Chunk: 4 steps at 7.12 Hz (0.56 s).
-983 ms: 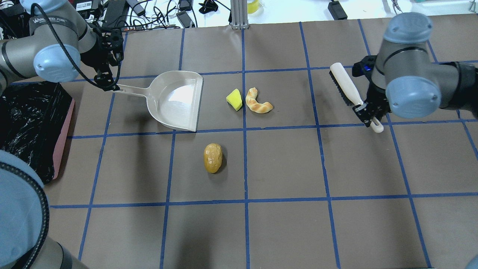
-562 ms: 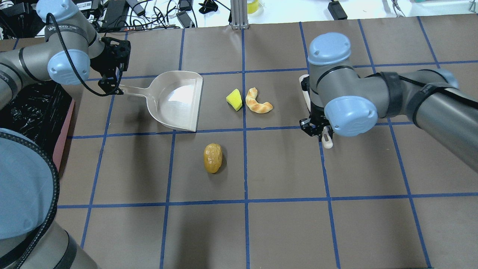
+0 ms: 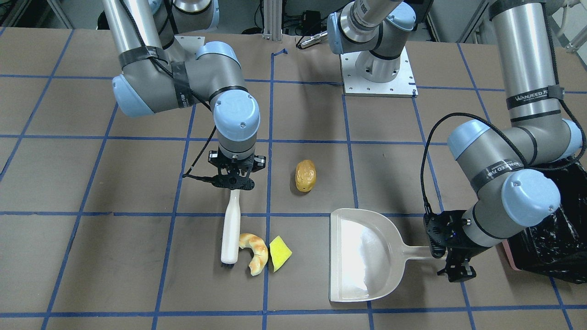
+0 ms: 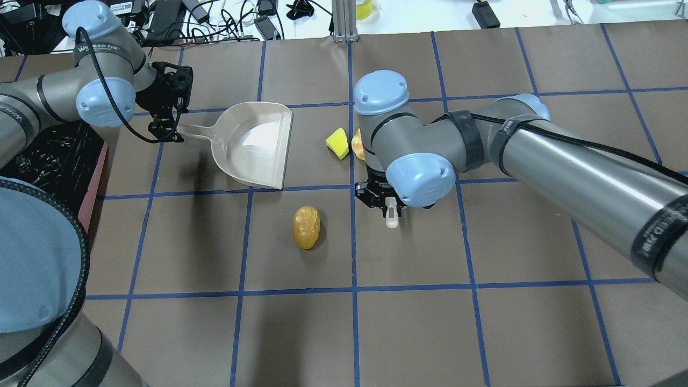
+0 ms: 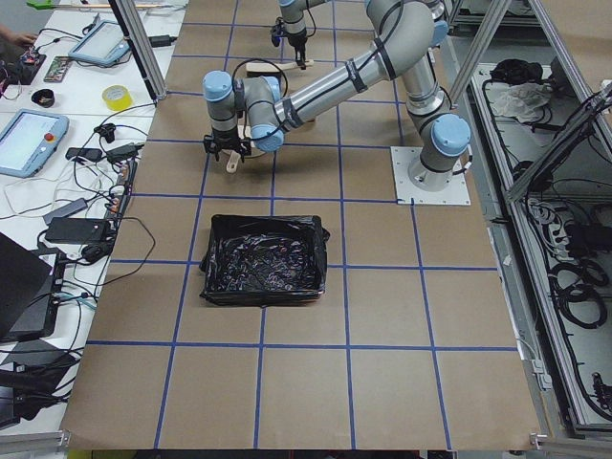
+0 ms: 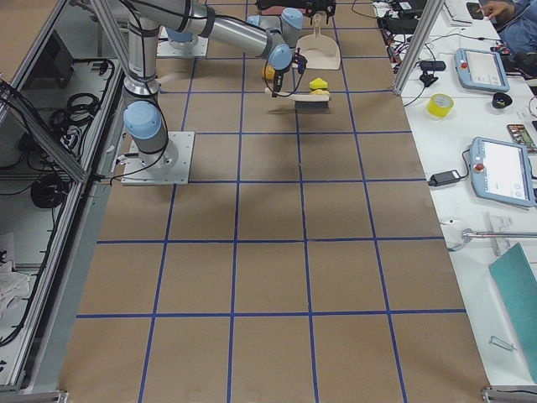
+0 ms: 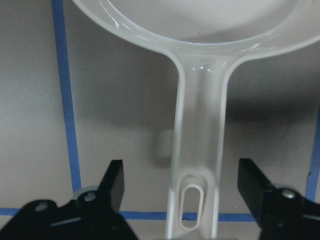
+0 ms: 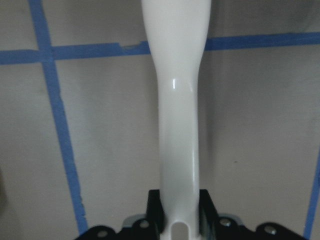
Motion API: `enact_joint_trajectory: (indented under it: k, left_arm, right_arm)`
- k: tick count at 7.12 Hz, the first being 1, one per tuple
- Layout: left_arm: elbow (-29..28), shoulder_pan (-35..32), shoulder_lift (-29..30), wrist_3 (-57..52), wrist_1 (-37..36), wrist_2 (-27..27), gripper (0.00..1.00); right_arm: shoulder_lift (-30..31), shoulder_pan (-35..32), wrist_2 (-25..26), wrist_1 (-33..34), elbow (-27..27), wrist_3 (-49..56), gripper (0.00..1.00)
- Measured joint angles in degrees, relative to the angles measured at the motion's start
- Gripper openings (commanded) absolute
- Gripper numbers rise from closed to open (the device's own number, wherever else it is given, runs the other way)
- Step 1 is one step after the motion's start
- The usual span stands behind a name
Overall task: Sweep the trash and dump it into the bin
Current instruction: 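Carry the brush toward the dustpan with the right gripper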
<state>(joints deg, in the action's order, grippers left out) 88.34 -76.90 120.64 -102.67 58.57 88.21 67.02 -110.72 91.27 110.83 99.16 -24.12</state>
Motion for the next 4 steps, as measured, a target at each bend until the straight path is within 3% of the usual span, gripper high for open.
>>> enact_joint_trajectory:
  k: [2,4]
  left_arm:
    - [0.1,0.0,0.1,0.0,0.0,0.0,0.22]
    - [0.2,0.0,0.1,0.1,0.0,0.0,0.18]
  right_arm:
    - [-6.3,-4.8,-3.6,-0.7,-8.4,-1.4,0.0]
    - [-12.8,-10.5,-8.8,-4.7,-20.3,-1.8,0.0]
